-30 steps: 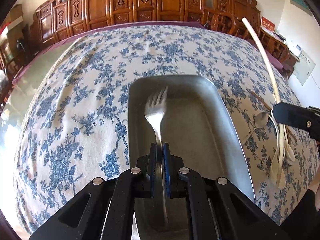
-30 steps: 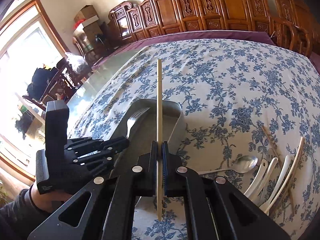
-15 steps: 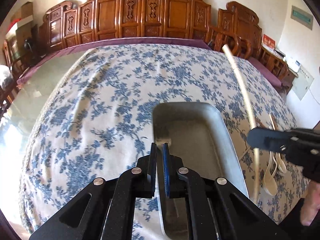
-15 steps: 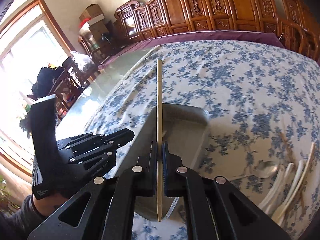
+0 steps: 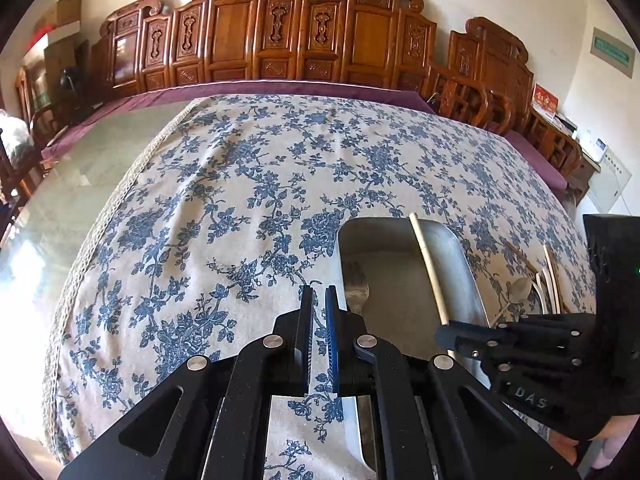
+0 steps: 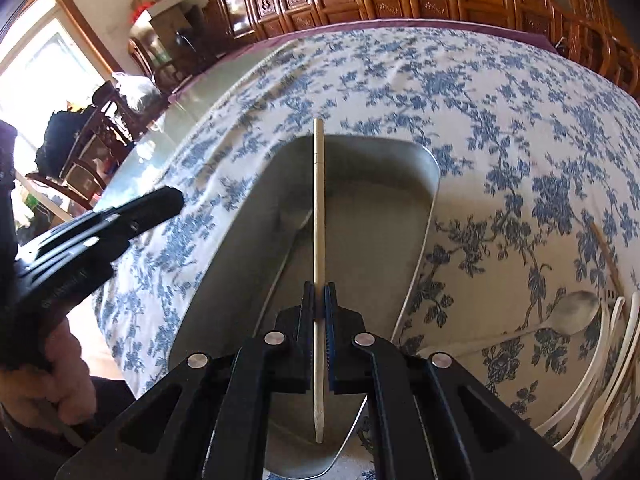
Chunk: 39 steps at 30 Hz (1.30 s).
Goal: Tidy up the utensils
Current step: 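Open the left gripper to drop the fork in the tray while the right releases the chopstick, then grasp another chopstick with the right gripper while the left gripper grasps a steel spoon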
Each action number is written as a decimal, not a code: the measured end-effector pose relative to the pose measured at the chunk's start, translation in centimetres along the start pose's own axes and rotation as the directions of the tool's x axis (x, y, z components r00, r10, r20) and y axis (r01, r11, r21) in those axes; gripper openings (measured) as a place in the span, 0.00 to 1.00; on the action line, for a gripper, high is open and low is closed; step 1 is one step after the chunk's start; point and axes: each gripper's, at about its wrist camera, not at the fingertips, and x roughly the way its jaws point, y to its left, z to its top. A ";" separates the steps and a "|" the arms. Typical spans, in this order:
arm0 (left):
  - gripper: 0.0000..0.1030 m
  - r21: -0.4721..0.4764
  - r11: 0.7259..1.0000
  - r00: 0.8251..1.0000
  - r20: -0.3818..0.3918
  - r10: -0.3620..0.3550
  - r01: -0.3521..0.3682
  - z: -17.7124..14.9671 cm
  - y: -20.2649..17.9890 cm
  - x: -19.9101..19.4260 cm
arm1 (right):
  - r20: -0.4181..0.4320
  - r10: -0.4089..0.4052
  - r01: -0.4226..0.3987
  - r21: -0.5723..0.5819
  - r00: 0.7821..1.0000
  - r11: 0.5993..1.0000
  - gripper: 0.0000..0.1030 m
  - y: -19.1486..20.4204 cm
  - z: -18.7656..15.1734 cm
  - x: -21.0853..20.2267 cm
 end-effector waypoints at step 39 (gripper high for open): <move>0.29 0.197 0.964 0.984 -0.034 -0.174 0.178 -2.0 -13.4 0.2 | 0.077 -0.368 0.343 0.229 0.926 0.911 0.21 -19.8 -7.3 -8.5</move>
